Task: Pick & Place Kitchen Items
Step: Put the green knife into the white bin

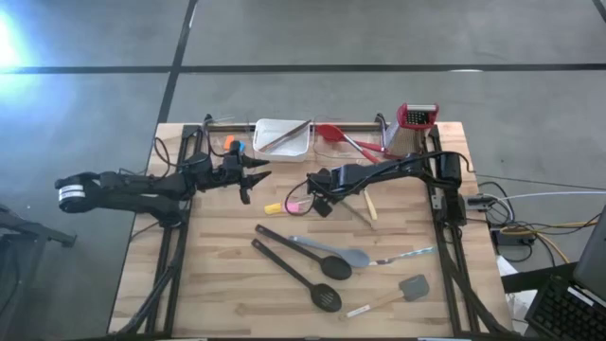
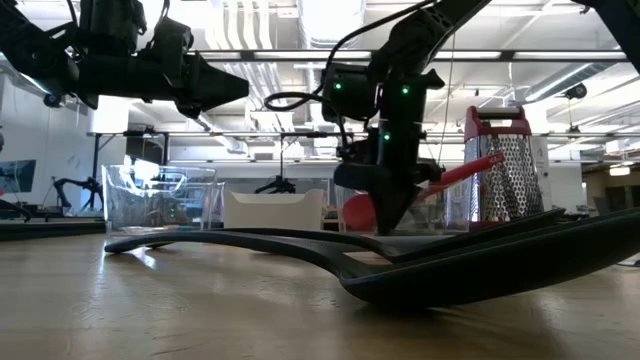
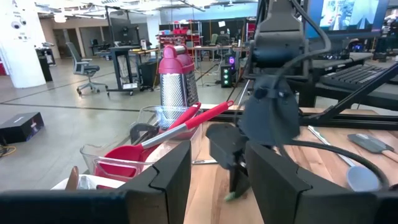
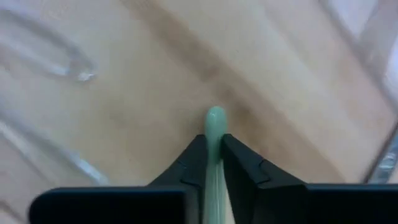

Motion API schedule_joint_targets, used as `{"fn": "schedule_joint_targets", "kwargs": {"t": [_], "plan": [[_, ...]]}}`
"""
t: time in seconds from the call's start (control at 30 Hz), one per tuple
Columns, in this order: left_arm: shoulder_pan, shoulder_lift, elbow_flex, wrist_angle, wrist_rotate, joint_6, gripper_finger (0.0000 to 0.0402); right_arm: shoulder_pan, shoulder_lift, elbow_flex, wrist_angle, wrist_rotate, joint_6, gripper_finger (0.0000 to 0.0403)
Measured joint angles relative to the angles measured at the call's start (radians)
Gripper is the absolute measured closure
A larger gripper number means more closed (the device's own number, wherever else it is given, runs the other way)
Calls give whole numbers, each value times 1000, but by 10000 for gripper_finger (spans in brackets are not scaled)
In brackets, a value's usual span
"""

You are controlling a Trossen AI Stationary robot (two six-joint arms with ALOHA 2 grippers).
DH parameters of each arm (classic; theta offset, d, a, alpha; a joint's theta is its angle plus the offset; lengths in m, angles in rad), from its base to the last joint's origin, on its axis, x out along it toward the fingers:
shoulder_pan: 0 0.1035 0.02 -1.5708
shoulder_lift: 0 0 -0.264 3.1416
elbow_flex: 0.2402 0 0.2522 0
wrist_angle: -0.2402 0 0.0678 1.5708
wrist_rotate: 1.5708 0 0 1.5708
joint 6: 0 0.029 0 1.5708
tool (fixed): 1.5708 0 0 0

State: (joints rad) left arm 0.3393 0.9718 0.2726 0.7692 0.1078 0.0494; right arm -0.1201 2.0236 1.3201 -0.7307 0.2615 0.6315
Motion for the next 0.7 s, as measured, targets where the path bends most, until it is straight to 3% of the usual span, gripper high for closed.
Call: {"fn": "schedule_joint_targets", "kwargs": {"t": [0.47, 0.7], "plan": [[0, 0, 0, 0, 0, -1, 245, 4, -94, -6, -5, -44, -3, 397], [0, 0, 0, 0, 0, -1, 245, 4, -81, -15, -10, -42, -7, 397]]}}
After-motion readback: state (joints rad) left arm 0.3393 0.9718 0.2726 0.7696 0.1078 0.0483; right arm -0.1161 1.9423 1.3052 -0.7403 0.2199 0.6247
